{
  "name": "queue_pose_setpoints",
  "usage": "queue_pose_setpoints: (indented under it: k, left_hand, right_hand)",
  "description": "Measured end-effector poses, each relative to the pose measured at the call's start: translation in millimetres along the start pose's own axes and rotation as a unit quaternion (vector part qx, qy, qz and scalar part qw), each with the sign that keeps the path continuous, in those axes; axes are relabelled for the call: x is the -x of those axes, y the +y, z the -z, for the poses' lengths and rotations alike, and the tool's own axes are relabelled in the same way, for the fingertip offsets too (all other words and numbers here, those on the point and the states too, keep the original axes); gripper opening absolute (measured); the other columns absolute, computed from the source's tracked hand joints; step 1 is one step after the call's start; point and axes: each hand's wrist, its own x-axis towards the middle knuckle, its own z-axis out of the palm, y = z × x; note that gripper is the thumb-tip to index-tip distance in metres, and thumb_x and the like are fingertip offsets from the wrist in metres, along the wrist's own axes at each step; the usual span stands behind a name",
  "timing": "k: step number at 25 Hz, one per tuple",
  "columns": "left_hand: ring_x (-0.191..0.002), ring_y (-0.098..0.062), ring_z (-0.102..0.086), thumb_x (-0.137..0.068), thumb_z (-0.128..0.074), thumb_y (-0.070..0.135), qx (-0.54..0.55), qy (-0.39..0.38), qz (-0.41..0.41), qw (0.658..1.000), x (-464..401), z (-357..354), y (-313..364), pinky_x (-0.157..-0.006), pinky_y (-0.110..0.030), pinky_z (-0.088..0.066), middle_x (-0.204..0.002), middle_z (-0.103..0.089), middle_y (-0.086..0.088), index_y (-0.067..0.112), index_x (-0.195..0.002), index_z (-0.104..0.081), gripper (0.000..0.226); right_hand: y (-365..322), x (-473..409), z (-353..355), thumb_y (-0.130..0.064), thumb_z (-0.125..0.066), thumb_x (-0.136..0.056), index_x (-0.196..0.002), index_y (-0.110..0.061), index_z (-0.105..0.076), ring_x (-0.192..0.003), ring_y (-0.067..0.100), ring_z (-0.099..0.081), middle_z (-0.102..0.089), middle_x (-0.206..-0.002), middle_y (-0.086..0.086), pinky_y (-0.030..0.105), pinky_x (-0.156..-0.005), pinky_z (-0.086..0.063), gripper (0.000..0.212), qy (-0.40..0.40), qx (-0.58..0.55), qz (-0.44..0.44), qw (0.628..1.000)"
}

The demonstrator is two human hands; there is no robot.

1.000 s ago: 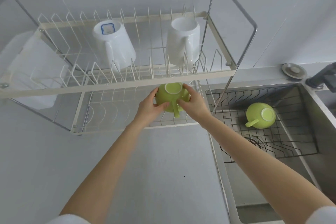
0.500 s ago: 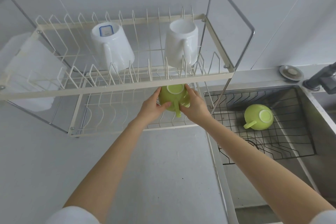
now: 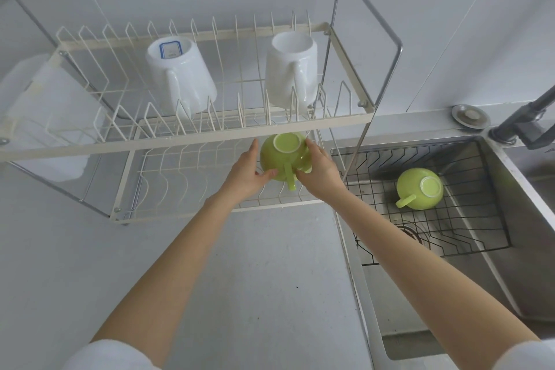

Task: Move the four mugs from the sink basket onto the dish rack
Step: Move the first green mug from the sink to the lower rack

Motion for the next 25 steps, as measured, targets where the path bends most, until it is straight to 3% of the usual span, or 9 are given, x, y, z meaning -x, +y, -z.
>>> queue_pose_setpoints:
  k: [6,10,14,19,25]
  left_hand:
    - [-0.125,-0.034,-0.043,-0.086,-0.055,0.028,-0.085,-0.003,-0.008,0.996,33.1,-2.8,-5.3,-0.103,-0.049,-0.038,-0.145,-0.035,-0.017,0.011,-0.143,-0.016,0.071]
    - [-0.131,-0.031,-0.038,-0.088,-0.050,0.030,-0.160,-0.006,-0.030,0.987,62.7,-6.4,2.4,-0.106,-0.044,-0.035,-0.147,-0.034,-0.012,0.013,-0.142,-0.021,0.063]
    - [-0.128,-0.028,-0.042,-0.089,-0.045,0.035,-0.275,0.019,-0.066,0.959,94.4,-14.6,15.9,-0.103,-0.039,-0.033,-0.145,-0.040,-0.007,0.015,-0.139,-0.027,0.057]
    - [-0.129,-0.026,-0.042,-0.089,-0.043,0.036,-0.301,0.018,-0.102,0.948,114.8,-36.5,31.4,-0.105,-0.040,-0.031,-0.140,-0.045,-0.006,0.015,-0.138,-0.030,0.055]
    - [-0.131,-0.025,-0.039,-0.090,-0.041,0.035,-0.297,-0.011,-0.111,0.948,119.4,-70.4,62.0,-0.106,-0.040,-0.030,-0.142,-0.043,-0.005,0.014,-0.137,-0.031,0.053]
  right_hand:
    - [9.7,38.3,1.0,-0.011,-0.049,-0.090,-0.147,-0.011,-0.013,-0.145,0.026,-0.016,-0.012,-0.158,0.009,0.037,-0.116,-0.021,0.067,0.001,0.046,0.034,0.998]
    - [17.8,68.9,8.4,-0.013,-0.049,-0.091,-0.146,-0.011,-0.019,-0.141,0.026,-0.025,-0.022,-0.155,0.008,0.034,-0.114,-0.023,0.063,-0.016,0.062,0.069,0.996]
    - [34.2,97.9,16.8,-0.017,-0.050,-0.091,-0.146,-0.010,-0.021,-0.143,0.025,-0.022,-0.029,-0.153,0.008,0.034,-0.116,-0.020,0.063,-0.016,0.108,0.089,0.990]
    - [62.6,121.4,31.2,-0.024,-0.049,-0.091,-0.146,-0.014,-0.021,-0.145,0.027,-0.014,-0.023,-0.155,0.008,0.039,-0.119,-0.014,0.062,-0.018,0.167,0.056,0.984]
    - [102.5,132.8,60.8,-0.023,-0.050,-0.090,-0.144,-0.012,-0.026,-0.144,0.026,-0.017,-0.027,-0.154,0.008,0.038,-0.120,-0.016,0.060,-0.019,0.167,0.041,0.985]
